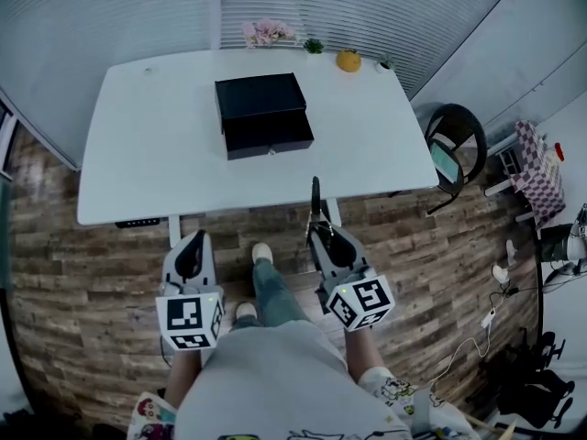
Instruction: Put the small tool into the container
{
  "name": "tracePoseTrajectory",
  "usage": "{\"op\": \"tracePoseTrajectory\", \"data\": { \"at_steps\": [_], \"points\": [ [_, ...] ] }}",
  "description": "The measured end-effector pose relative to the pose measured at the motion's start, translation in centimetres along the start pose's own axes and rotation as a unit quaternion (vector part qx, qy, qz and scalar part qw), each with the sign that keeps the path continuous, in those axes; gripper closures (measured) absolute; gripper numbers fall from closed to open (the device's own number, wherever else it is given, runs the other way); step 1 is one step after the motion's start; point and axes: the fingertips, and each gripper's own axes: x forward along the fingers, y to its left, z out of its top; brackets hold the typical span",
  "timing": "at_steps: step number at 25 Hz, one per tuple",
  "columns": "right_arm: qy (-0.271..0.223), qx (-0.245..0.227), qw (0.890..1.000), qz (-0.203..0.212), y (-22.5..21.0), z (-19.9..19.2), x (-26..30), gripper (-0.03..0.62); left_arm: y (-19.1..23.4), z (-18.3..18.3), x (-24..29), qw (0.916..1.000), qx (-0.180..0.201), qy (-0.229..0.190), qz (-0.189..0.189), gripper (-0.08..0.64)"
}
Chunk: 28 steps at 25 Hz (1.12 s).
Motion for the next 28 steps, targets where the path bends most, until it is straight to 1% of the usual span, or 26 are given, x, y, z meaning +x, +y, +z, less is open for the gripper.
{"op": "tracePoseTrajectory", "data": {
  "at_steps": [5, 8, 14, 20, 28],
  "points": [
    [-0.007, 0.001, 1.000, 0.006, -3.7, 2.0, 5.4, 0.509, 1.0, 2.4, 6.1, 1.0000, 0.005, -0.002, 0.007, 0.554],
    [-0.009, 0.002, 1.000, 0.012, -6.0, 3.7, 8.6, 0.509, 1.3, 4.7, 9.6, 0.9999, 0.005, -0.008, 0.012, 0.554],
    [-0.013, -0.004, 0.999, 0.029, -9.6, 6.6, 13.8, 0.509, 1.9, 8.0, 15.2, 0.9996, 0.000, -0.012, 0.027, 0.554],
    [-0.007, -0.007, 0.999, 0.044, -12.0, 7.4, 17.5, 0.509, 2.5, 9.5, 19.1, 0.9990, -0.005, -0.020, 0.040, 0.554],
    [-0.003, -0.017, 0.997, 0.073, -12.3, 8.3, 20.8, 0.509, 3.7, 10.2, 21.2, 0.9980, -0.011, -0.021, 0.058, 0.554]
  ]
}}
